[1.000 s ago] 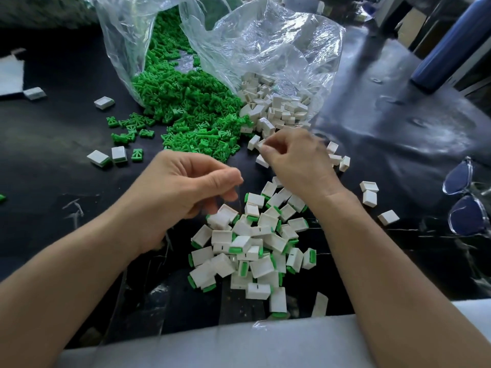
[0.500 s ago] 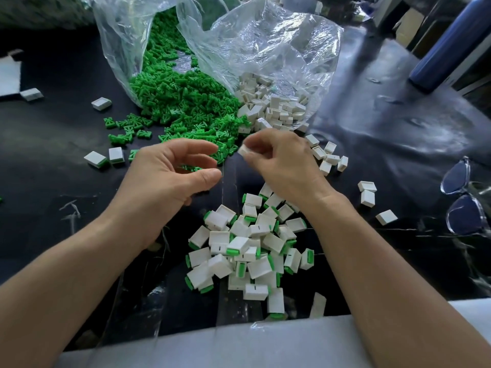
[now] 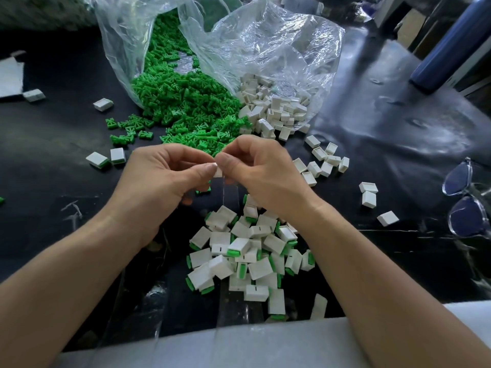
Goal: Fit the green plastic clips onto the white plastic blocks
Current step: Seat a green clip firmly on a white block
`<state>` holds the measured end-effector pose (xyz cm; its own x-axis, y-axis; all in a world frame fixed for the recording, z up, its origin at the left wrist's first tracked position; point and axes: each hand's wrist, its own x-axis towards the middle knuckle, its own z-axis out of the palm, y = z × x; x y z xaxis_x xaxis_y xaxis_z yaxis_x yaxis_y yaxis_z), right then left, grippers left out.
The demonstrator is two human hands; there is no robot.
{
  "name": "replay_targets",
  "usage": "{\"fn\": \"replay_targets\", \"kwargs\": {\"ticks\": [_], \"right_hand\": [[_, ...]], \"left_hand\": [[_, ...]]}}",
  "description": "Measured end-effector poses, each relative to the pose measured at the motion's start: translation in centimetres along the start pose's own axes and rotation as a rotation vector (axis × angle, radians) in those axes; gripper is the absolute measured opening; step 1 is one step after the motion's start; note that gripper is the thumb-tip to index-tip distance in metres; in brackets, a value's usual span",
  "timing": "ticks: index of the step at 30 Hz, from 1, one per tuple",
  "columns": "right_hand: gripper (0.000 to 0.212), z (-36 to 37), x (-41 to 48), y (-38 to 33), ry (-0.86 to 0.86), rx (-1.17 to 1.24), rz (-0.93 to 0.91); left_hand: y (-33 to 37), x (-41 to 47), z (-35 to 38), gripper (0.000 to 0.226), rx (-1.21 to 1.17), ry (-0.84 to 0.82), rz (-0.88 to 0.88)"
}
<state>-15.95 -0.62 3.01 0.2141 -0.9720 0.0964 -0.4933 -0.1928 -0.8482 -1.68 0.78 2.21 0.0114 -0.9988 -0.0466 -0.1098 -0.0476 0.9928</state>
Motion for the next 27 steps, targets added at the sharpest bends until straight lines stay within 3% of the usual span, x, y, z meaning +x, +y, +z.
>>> {"fn": "replay_targets", "kwargs": {"ticks": [5, 9, 13, 17, 23, 27], "right_hand": [[0.013, 0.0, 0.1, 0.8, 0.082, -0.220, -0.033], [0.043, -0.1, 0.6, 1.7, -0.013, -0.491, -0.039], [0.056, 0.1, 0.9, 2.0, -0.129, -0.586, -0.065], [0.054, 0.4, 1.1, 2.3, -0.210, -0.697, -0.111], [0.028, -0.1, 1.0, 1.8, -0.060, -0.621, -0.120], [0.029, -0.1, 1.0, 2.0, -0.051, -0.598, -0.087]], "left_hand": [[-0.1, 0.3, -0.3, 0.005, -0.045, 0.061, -0.032], [0.1, 0.5, -0.3, 0.008, -0.108, 0.093, -0.059], [0.2, 0.4, -0.3, 0.008, -0.130, 0.083, -0.067], [0.3, 0.4, -0.2, 0.008, -0.147, 0.075, -0.067], [0.2, 0.4, -0.2, 0.008, -0.156, 0.059, -0.066], [0.3, 0.4, -0.1, 0.008, -0.154, 0.047, -0.061]]}}
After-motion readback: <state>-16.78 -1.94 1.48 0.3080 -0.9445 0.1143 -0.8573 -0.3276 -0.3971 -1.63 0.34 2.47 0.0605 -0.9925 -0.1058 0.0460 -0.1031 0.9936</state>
